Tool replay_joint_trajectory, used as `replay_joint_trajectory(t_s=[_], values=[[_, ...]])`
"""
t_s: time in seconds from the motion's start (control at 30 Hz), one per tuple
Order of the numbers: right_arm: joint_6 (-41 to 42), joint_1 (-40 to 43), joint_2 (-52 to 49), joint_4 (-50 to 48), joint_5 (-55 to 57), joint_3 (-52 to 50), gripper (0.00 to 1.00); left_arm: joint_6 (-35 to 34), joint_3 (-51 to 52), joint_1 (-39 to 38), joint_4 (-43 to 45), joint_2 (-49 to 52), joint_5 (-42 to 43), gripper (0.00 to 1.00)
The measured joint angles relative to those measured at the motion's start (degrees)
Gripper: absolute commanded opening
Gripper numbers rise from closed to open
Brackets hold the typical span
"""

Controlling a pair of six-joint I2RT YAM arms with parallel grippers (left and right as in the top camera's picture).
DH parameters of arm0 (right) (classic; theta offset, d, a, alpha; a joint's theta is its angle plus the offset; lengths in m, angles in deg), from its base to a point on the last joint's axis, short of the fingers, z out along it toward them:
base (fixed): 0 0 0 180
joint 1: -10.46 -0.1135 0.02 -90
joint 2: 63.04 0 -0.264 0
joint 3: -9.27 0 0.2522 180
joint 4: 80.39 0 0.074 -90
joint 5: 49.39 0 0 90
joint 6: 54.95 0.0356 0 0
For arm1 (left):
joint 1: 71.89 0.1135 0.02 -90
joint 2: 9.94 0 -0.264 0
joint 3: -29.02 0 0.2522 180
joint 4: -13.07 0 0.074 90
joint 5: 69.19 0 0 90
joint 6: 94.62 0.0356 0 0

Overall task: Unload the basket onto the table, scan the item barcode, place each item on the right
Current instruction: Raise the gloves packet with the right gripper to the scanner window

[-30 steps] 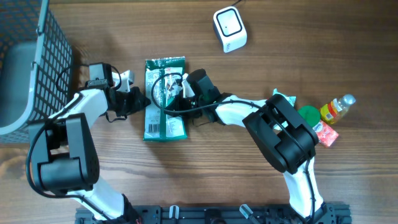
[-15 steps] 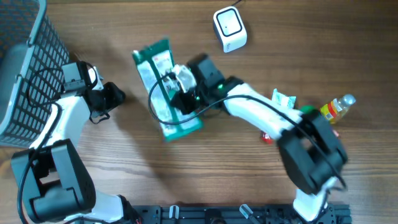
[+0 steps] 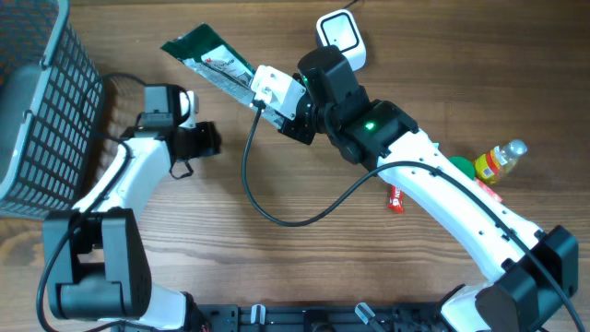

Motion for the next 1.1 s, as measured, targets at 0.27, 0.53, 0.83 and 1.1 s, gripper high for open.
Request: replay_joint_trajectory(t_s=[0.27, 0.53, 0.83, 1.1], values=[[-6.3, 1.0, 0.0, 0.2, 8.4, 4.6, 0.04, 0.7, 0.0, -2.7, 0.6, 0.0, -4.7, 1.0], [-24.2, 6.8, -2.9, -16.7, 21.4, 7.7, 0.04, 0.7, 0.0, -2.7, 0.8, 0.0, -5.2, 1.0], [-31.1, 10.8, -20.8, -43.9, 27.2, 7.6, 0.04, 0.8, 0.0, -2.7, 0.8, 0.0, -5.4, 1.0], [-33.8, 12.9, -31.7, -50.0, 27.3, 7.6, 0.04, 0.7, 0.0, -2.7, 0.7, 0.1, -5.6, 1.0]])
